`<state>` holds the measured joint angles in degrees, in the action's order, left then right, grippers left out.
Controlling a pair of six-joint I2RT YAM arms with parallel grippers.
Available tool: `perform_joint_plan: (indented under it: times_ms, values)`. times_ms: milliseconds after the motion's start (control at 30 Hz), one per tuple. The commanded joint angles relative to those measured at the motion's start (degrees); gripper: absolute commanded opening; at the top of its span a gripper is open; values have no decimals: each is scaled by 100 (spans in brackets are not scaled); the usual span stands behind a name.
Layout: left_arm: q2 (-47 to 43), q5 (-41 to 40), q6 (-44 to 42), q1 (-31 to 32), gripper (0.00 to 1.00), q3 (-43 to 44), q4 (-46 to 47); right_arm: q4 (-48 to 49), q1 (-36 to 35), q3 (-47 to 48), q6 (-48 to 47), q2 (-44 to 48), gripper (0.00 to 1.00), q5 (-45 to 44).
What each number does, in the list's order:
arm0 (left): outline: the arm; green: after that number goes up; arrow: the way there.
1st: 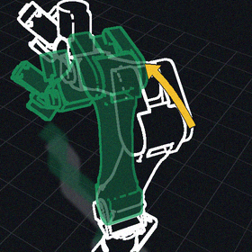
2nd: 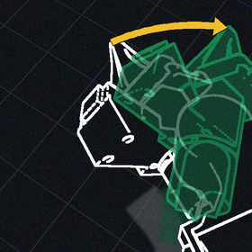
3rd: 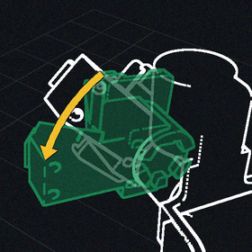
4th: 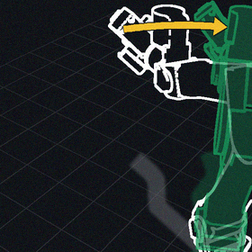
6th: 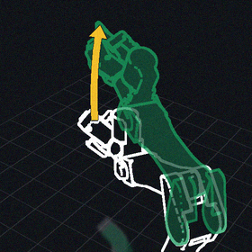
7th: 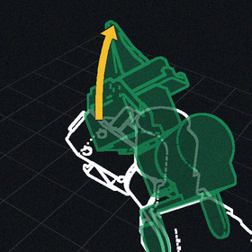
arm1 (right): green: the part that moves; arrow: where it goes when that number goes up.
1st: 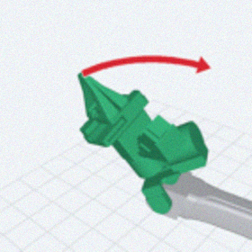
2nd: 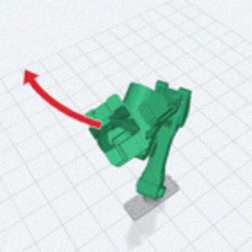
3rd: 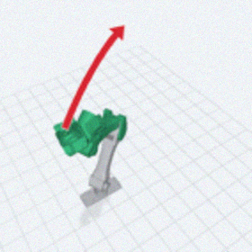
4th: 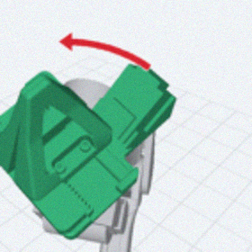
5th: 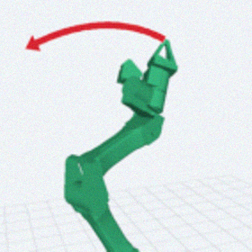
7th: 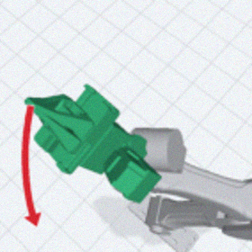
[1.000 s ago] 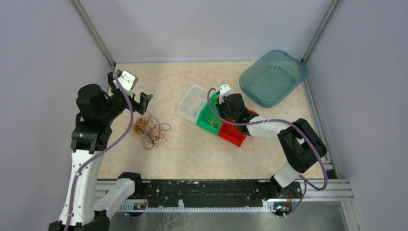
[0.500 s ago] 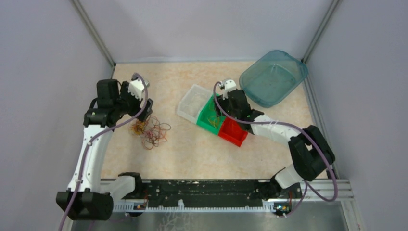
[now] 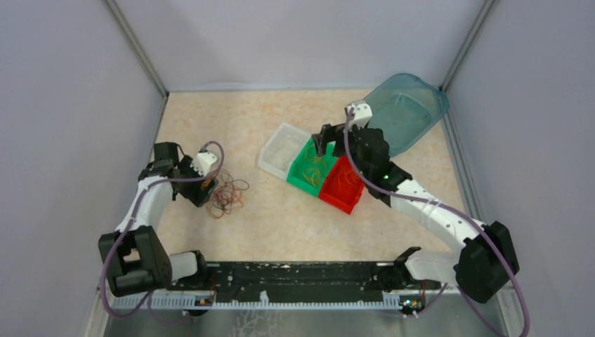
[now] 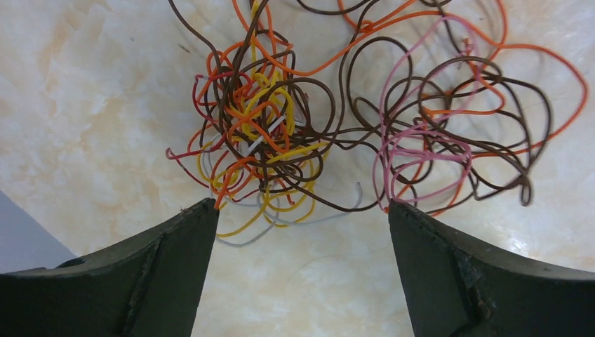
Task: Untangle the cables
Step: Untie the cable.
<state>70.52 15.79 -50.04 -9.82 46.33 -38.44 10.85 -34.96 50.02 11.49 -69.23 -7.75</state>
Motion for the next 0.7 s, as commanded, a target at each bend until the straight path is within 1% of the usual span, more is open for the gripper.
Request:
perform_joint_plan:
  times_ms: [0,100,233,267,300,333,400,433,500,533,567,667]
  values:
    - [303,-189,-285,-55,94,-137,792,941,199,-619,1088,613,99,213]
    - [610,-128,-221,-70,86,-114,1097,1243,209,-924,980,810,99,830]
    - [961,161,-182,-67,78,-29,1230,1227,209,-990,1012,807,87,1531]
    - [1039,251,-186,-72,75,-9,1194,1298,202,-1027,1050,805,84,1665]
    - [1116,326,-207,-68,66,3,1136,1378,183,-1059,1078,786,82,1785]
    - [1161,383,-230,-69,50,41,1046,1406,116,-1057,1072,763,79,1817]
    - [1167,487,-231,-71,27,185,731,1351,-114,-979,919,667,76,1791]
    - [1132,547,-223,-64,18,283,501,1308,-274,-920,806,589,75,1741]
    - [963,696,-234,-77,5,477,72,1300,-669,-776,541,352,73,1657]
    - [824,788,-234,-73,1,574,-126,1334,-879,-700,449,181,72,1636]
    - [670,885,-222,-80,0,667,-276,1408,-1073,-612,384,-18,71,1662]
    - [236,1276,-117,-72,0,1008,-753,1705,-1519,-286,273,-865,65,1929]
